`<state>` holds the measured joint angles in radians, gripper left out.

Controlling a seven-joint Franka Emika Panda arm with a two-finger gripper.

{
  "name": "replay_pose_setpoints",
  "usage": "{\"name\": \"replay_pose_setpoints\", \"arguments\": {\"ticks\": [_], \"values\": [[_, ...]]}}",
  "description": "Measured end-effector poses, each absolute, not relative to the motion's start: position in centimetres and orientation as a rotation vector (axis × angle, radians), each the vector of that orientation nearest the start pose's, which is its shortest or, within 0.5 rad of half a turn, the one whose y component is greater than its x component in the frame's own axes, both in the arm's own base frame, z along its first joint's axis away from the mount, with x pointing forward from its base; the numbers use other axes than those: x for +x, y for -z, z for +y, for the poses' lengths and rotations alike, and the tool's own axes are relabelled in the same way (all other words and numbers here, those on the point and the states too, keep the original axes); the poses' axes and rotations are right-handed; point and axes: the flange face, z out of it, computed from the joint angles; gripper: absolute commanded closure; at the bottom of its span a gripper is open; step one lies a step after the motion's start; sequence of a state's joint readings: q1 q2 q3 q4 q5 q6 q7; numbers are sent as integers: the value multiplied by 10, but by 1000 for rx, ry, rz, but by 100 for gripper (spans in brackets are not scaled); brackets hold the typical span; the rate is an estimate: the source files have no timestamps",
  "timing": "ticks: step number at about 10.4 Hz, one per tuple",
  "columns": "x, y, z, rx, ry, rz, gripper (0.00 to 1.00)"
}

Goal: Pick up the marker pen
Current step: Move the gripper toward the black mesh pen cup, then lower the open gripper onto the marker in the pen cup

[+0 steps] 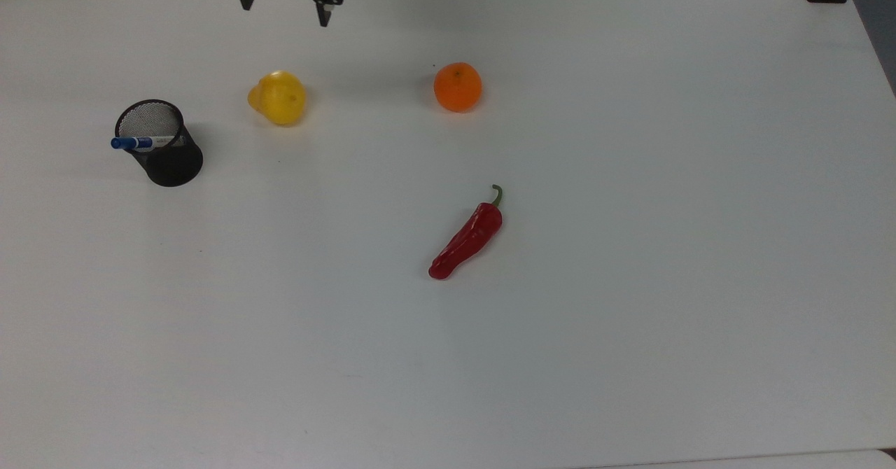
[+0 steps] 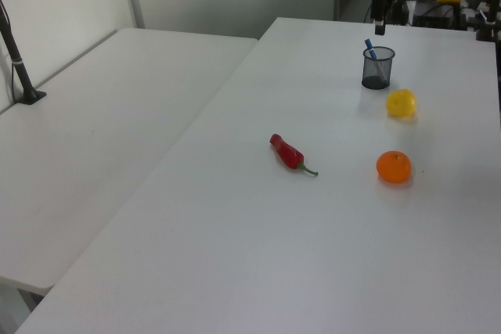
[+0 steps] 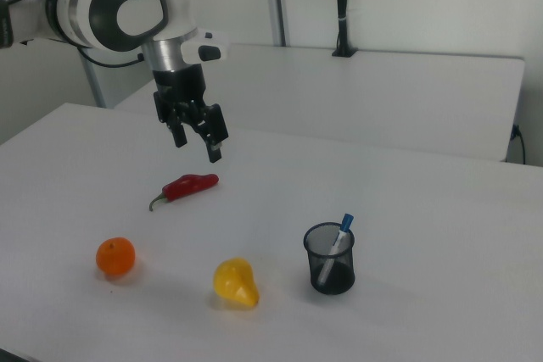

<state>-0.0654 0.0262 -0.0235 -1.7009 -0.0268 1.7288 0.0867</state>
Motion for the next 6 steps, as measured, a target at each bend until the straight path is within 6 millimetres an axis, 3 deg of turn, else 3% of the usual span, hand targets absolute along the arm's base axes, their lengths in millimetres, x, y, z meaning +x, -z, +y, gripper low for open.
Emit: {"name": "replay_pose_setpoints", "arguments": {"ticks": [4, 6], "values": [[576, -581, -116, -3139, 255, 438, 0], [582, -574, -152, -3134, 366, 508, 0]]}}
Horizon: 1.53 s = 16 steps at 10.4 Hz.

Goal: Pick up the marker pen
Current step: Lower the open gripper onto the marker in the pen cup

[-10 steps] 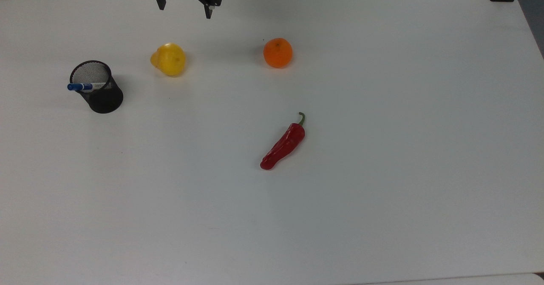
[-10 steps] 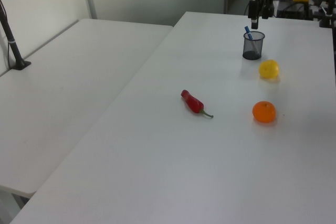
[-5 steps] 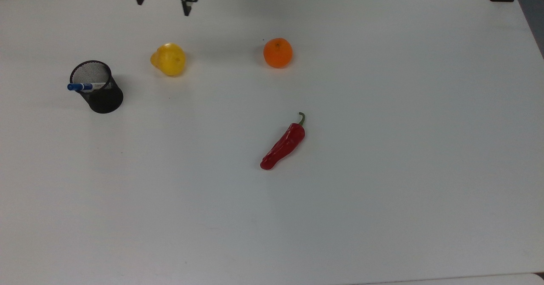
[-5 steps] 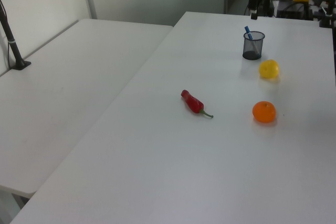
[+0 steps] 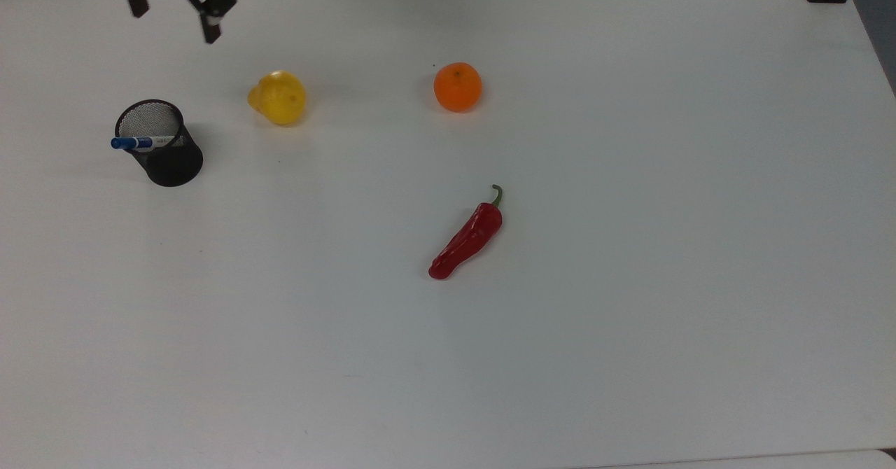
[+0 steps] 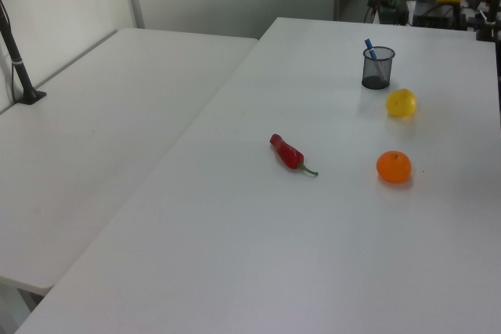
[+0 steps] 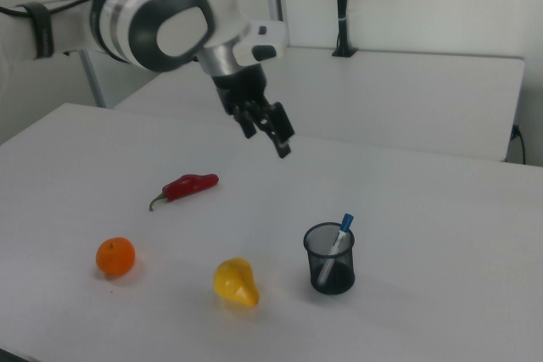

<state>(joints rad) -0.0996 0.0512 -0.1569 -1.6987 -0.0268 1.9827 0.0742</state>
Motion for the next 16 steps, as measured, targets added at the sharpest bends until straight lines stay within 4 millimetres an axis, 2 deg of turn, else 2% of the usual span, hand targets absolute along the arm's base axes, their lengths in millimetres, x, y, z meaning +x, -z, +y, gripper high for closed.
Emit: {"name": "replay_pose_setpoints", "arguments": {"ticks": [2, 4, 5, 6, 7, 8, 14, 16], "values": [[593, -548, -186, -3141, 450, 555, 0], [604, -516, -210, -3160, 468, 563, 0], [608, -501, -220, -3172, 464, 552, 5], [612, -487, -228, -3180, 467, 553, 15], [616, -474, -233, -3187, 465, 546, 25], [618, -464, -237, -3191, 454, 548, 29], [625, -425, -254, -3202, 444, 575, 37], [629, -415, -255, -3206, 440, 573, 56]]}}
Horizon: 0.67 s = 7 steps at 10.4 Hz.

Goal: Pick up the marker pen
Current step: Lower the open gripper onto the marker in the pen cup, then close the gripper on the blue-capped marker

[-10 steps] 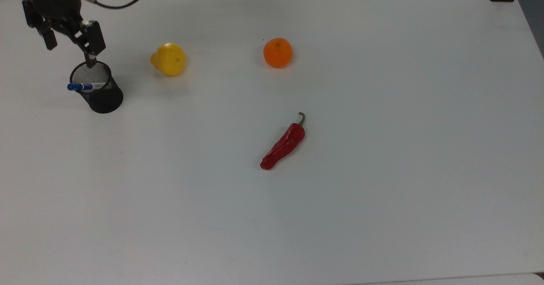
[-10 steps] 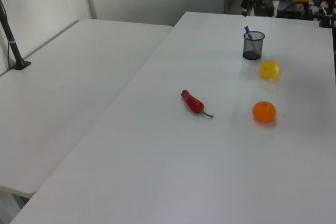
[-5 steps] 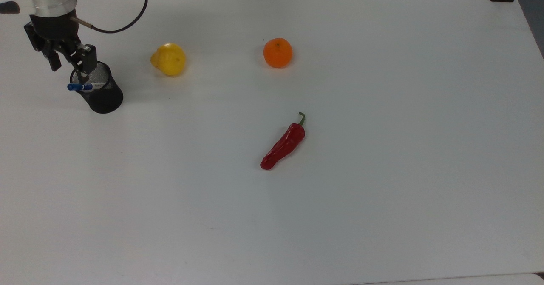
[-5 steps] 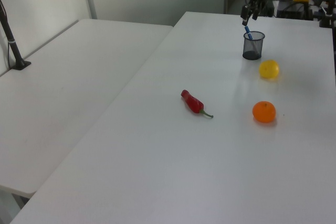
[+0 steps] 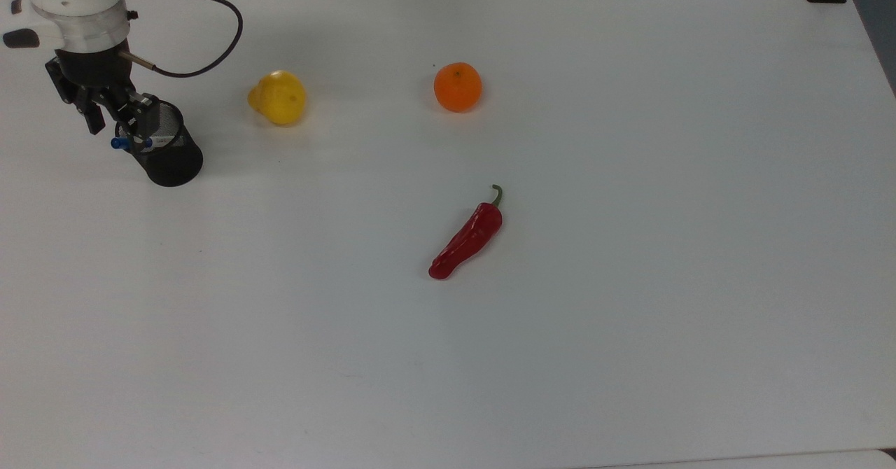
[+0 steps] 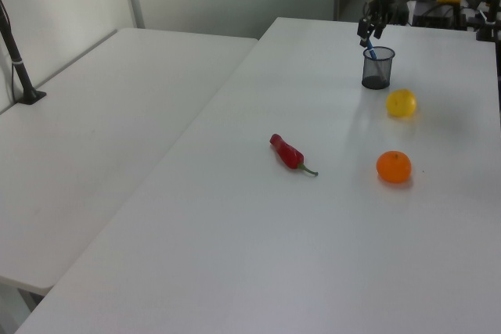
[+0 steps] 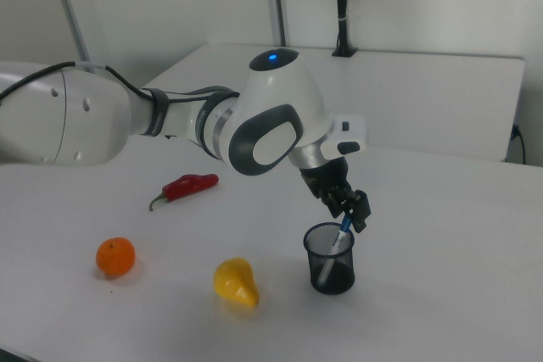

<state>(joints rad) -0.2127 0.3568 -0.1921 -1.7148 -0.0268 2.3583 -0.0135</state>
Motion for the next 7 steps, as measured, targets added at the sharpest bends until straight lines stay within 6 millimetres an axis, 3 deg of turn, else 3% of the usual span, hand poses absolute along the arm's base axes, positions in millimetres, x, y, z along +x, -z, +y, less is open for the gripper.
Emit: {"name": "replay_pose_setpoints", "arguments": {"ticks": [3, 7], "values": [[631, -411, -256, -3207, 457, 571, 79], [631, -412, -256, -3205, 463, 576, 82]]}}
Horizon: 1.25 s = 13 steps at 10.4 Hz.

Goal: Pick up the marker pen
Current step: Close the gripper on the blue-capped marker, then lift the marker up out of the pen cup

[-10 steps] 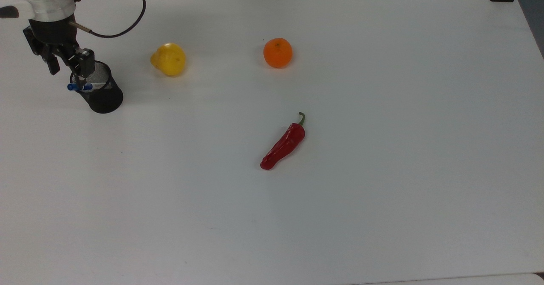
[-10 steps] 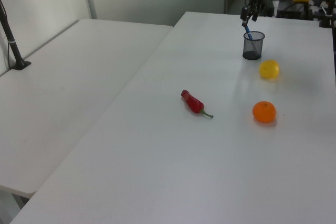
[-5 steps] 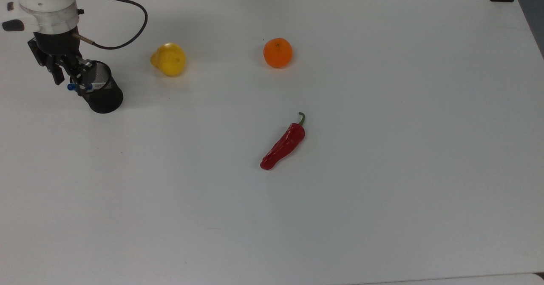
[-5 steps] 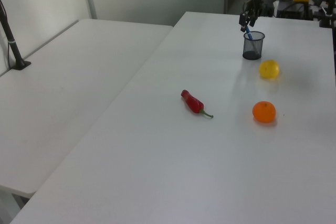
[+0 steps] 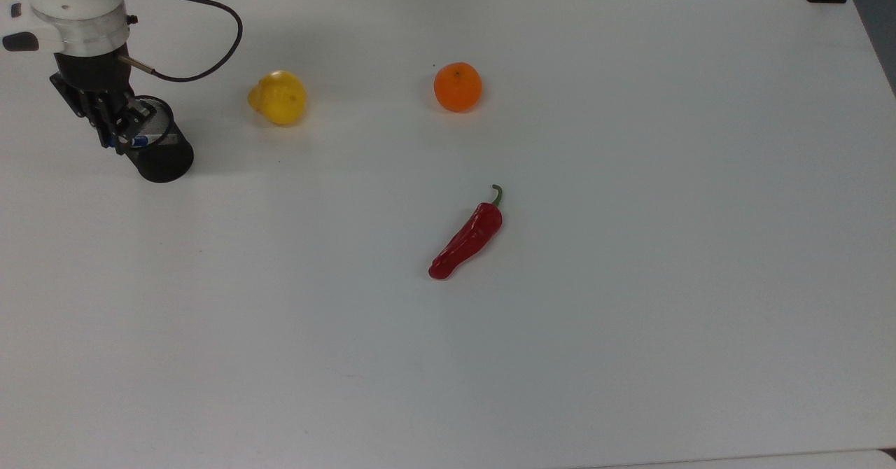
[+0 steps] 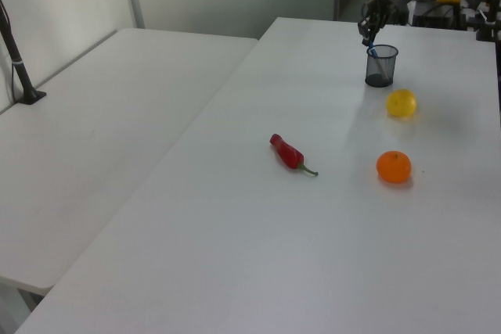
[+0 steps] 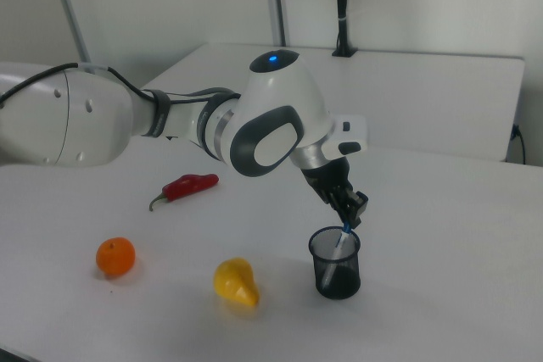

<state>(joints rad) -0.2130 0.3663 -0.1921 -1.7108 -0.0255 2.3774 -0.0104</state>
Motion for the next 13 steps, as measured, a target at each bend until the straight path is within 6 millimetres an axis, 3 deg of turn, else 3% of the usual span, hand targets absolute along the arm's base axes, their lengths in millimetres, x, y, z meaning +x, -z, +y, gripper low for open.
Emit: {"name": "replay_pose_setpoints", "arguments": {"ticks": [6, 13], "values": [[633, -425, -258, -3198, 501, 587, 83], [634, -515, -279, -3064, 773, 715, 83]]}}
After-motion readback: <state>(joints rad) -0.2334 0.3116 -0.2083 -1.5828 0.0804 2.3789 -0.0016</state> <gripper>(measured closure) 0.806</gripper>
